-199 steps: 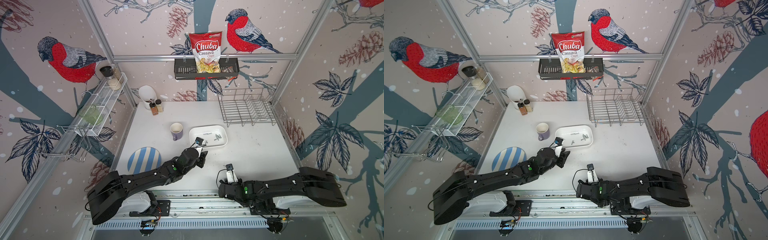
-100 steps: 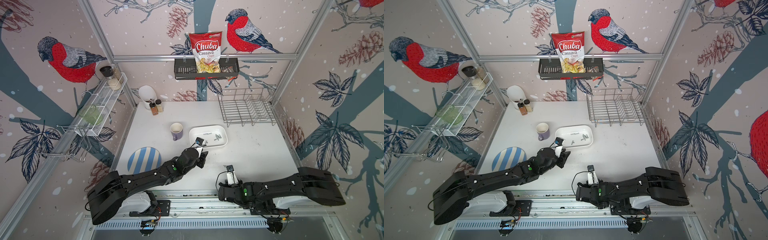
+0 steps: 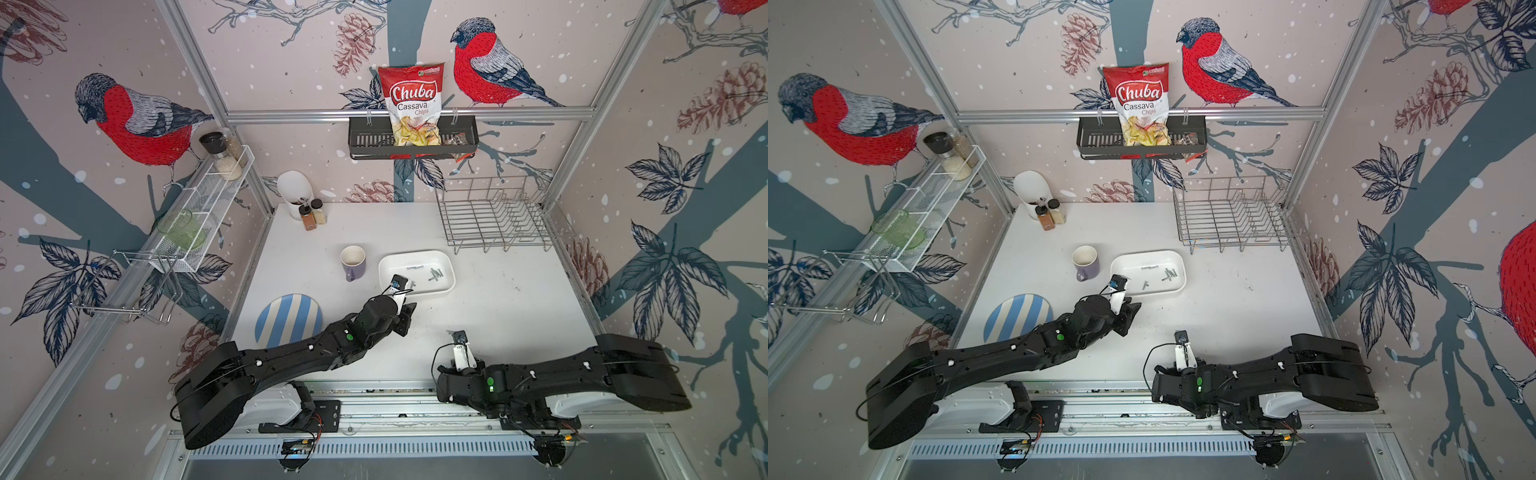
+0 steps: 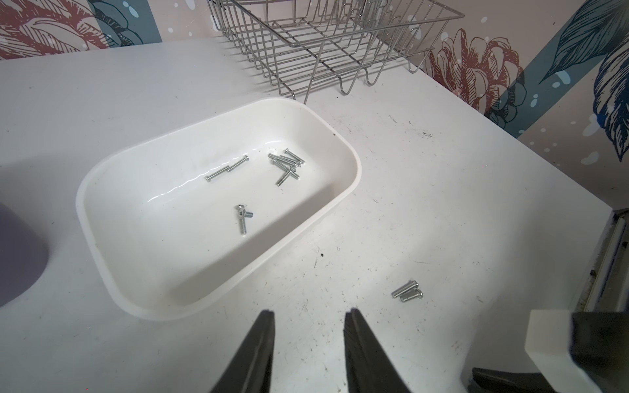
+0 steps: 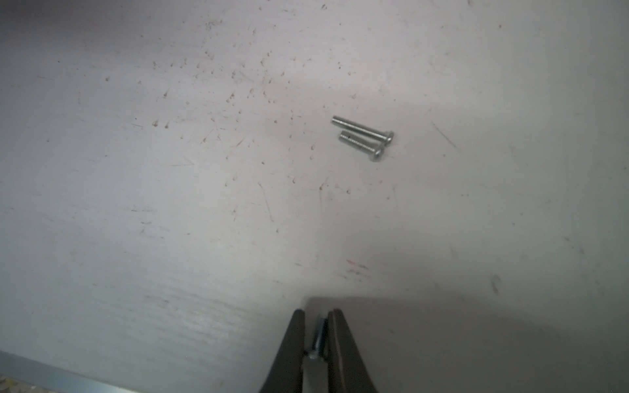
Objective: Put the screws on the desktop into the storage box
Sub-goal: Pick up the screw from the center of the board.
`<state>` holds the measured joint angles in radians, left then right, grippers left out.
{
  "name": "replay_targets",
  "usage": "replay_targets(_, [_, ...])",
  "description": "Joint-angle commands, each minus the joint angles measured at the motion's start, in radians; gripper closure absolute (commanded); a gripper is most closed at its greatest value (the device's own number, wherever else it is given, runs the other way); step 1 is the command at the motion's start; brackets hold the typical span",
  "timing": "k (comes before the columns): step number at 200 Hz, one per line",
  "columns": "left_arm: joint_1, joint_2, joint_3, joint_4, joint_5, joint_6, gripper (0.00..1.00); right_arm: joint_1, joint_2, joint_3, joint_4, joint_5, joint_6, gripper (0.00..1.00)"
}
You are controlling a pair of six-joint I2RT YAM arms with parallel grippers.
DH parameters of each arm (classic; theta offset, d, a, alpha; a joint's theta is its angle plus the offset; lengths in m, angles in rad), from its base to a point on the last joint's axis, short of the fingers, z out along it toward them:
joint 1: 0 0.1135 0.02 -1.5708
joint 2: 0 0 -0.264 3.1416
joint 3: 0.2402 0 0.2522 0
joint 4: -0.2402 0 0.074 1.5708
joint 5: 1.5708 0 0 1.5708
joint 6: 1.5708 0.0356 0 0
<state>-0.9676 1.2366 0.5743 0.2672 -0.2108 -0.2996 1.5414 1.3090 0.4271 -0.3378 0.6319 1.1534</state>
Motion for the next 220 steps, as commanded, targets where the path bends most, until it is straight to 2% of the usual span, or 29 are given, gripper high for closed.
replay_targets(1, [-0.001,0.001,0.006,0.004,0.001,-0.006,0.62,-0.003,0.009,0.001,-0.043,-0.004,0.011,0.85])
replay_targets(137, [-0.001,-0.002,0.007,0.004,-0.006,-0.008,0.62,-0.035,-0.020,0.004,-0.030,0.003,-0.032,0.93])
replay_targets(220, [-0.002,0.003,0.006,0.006,-0.004,-0.008,0.62,-0.131,-0.081,0.091,-0.077,-0.002,-0.173,0.94])
